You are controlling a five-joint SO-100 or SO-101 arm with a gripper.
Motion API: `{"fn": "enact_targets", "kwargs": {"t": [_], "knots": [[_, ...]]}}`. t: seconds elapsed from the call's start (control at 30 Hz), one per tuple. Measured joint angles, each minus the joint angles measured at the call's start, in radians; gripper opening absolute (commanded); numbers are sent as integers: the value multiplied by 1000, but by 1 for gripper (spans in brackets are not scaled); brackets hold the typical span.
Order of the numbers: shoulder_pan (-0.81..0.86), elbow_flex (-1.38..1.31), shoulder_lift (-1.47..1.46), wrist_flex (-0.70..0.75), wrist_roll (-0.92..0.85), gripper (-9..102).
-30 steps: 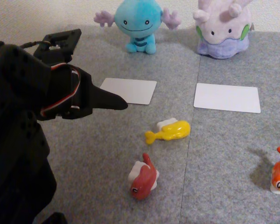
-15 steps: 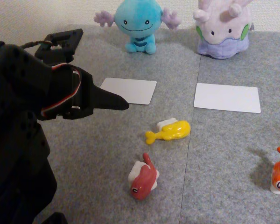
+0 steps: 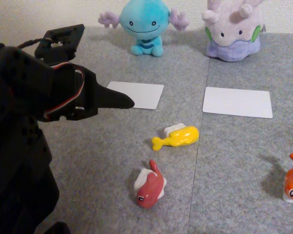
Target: Wooper wants to eat egg sudhi, and Goomy wants to eat shrimp sushi
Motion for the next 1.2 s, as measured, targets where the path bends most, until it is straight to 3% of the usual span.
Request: {"fn": "enact_targets", "kwargs": {"t": [0.5,0.93,1.2], "knots": [[-6,-285,-52,124,0,38],[12,-724,-741,146,155,38],[189,-931,-896,150,198,38]]}}
